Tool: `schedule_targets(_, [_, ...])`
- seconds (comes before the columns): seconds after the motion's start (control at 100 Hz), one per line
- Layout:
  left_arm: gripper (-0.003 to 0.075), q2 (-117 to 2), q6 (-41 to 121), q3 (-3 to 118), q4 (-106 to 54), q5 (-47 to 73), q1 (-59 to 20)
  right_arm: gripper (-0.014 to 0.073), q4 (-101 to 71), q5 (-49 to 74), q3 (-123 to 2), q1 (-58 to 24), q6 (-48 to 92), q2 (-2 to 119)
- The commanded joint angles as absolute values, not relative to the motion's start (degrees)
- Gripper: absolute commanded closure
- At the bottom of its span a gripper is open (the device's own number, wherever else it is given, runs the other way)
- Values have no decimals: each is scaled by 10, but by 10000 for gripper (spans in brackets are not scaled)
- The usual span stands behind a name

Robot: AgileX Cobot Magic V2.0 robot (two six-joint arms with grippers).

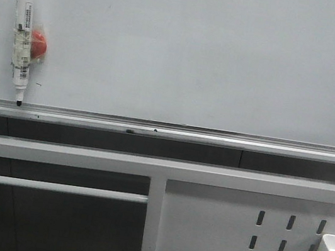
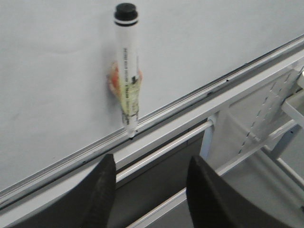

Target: Write number 1 on whiteboard

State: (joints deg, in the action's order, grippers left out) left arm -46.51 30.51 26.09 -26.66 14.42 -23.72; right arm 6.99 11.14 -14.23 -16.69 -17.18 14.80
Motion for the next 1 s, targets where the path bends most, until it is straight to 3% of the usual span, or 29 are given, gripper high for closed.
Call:
schedule_targets(0.0, [394, -496, 304, 276, -321, 40, -265, 307, 84, 79, -163, -162, -166, 159])
schedule_targets(0.33, [345, -599, 304, 263, -377, -151, -338, 307, 85, 81, -163, -162, -166, 159])
schedule_targets(0.99, [346, -735, 171, 266, -412, -268, -340, 307, 85, 81, -163, -162, -166, 159])
